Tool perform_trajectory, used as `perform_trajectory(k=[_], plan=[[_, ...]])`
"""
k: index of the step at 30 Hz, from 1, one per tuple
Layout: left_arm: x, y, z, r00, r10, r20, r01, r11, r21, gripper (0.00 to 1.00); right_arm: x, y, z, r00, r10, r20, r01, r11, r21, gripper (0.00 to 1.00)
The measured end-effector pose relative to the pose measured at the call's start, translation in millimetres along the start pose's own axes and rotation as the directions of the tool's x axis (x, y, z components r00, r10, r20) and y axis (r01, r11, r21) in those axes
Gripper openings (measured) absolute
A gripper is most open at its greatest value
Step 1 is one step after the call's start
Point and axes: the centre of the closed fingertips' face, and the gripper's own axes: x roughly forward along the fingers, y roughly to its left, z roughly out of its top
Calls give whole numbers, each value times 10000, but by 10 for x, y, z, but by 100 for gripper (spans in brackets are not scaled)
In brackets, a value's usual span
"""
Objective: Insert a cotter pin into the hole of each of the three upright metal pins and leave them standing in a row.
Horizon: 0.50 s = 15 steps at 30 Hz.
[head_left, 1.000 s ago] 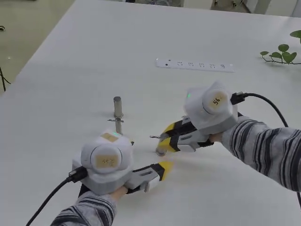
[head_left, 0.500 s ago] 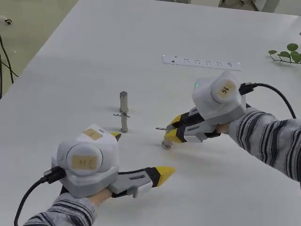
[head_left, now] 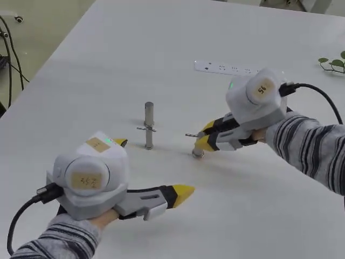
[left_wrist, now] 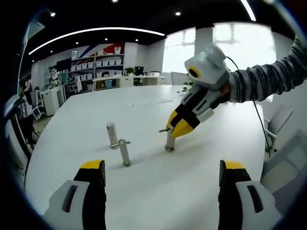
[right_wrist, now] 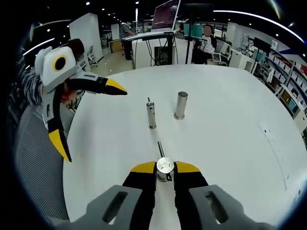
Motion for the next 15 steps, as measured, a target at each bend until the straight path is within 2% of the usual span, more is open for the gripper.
perform_trajectory(k=[9,15], plan=[[5,-1,-13,9999,-148,6,148,9998,-100,99,18,11,-8,9999,117,-121,-119,9998,-127,8],[5,36,-4,9999,-31,118,35,9994,-333,99,18,14,-38,9996,249,-99,-250,9996,-155,8]])
